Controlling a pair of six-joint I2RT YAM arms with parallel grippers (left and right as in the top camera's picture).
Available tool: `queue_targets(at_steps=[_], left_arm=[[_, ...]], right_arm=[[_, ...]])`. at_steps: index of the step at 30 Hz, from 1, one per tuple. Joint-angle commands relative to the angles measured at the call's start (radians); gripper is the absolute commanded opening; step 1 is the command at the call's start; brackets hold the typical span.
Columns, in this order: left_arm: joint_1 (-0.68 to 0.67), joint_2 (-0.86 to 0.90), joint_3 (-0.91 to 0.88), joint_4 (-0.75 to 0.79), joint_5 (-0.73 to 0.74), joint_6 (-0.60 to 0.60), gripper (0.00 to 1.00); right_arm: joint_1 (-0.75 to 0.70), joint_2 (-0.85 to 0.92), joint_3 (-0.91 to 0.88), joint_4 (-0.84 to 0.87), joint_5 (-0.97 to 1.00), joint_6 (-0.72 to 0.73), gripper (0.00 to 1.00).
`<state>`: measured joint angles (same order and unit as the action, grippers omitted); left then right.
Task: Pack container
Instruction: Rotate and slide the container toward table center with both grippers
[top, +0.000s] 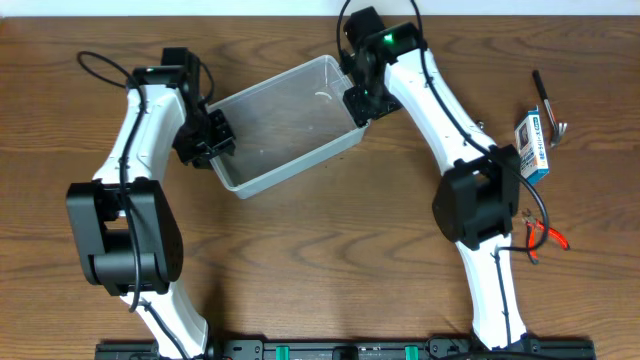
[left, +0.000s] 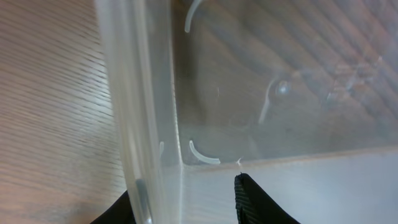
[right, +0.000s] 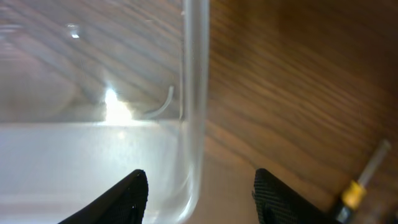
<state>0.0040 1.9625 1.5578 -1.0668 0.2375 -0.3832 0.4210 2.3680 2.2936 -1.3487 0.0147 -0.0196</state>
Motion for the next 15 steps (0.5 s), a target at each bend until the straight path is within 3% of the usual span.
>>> queue_targets(at_steps=[1,9,15], left_arm=[[-0.031,0.005,-0.011,-0.005,0.014,0.024,0.36],[-0.071,0.005,-0.011,-0.005,0.013,0.033,0.36],[-0.071,0.005,-0.011,-0.004,0.013,0.130,0.36]], right_arm=[[-0.010,-0.085,0.014,-0.034,0.030,0.065,0.57],[-0.010,-0.086,0.014,-0.089,0.100,0.076,0.54],[-0.045,-0.086,0.014,-0.092,0.116,0.076,0.55]])
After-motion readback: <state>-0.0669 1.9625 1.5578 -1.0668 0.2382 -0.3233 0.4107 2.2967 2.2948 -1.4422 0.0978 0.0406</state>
